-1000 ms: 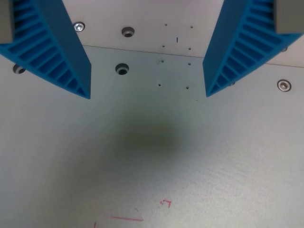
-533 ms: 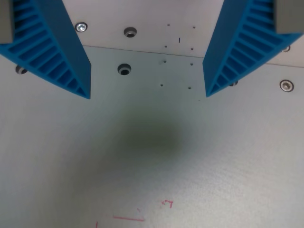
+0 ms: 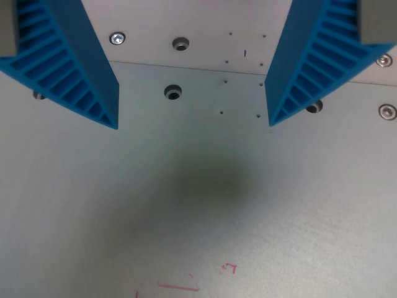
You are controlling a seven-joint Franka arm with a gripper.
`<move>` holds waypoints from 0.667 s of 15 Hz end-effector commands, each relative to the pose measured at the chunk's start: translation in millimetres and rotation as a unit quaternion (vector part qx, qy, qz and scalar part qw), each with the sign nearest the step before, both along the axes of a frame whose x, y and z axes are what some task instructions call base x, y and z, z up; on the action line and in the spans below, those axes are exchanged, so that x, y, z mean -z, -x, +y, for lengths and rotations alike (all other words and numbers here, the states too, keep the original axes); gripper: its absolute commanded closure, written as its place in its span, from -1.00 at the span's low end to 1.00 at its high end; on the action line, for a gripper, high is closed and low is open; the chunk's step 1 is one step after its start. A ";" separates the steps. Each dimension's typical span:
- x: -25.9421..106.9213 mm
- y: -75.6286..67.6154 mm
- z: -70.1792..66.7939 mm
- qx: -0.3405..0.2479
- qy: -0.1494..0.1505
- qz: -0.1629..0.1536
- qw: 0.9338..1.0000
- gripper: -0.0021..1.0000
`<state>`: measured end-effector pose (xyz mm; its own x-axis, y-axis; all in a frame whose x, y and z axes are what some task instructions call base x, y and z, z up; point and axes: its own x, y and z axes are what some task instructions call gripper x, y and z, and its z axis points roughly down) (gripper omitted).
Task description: Rotate around base negative x
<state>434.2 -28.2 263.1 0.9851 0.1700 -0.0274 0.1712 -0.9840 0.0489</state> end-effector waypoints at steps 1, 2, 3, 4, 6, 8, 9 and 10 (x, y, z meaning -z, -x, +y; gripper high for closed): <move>-2.6 -0.2 2.5 0.006 0.087 -0.004 0.996 -1.00; -2.6 -0.2 2.5 0.006 0.093 -0.004 0.996 -1.00; -2.6 -0.2 2.5 0.006 0.099 -0.004 0.995 -1.00; -2.6 -0.2 2.5 0.006 0.105 -0.004 0.994 -1.00; -2.6 -0.2 2.5 0.006 0.116 -0.004 0.993 -1.00; -2.6 -0.2 2.5 0.006 0.128 -0.004 0.992 -1.00; -2.6 -0.2 2.5 0.006 0.134 -0.004 0.991 -1.00; -2.6 -0.2 2.5 0.006 0.139 -0.004 0.990 -1.00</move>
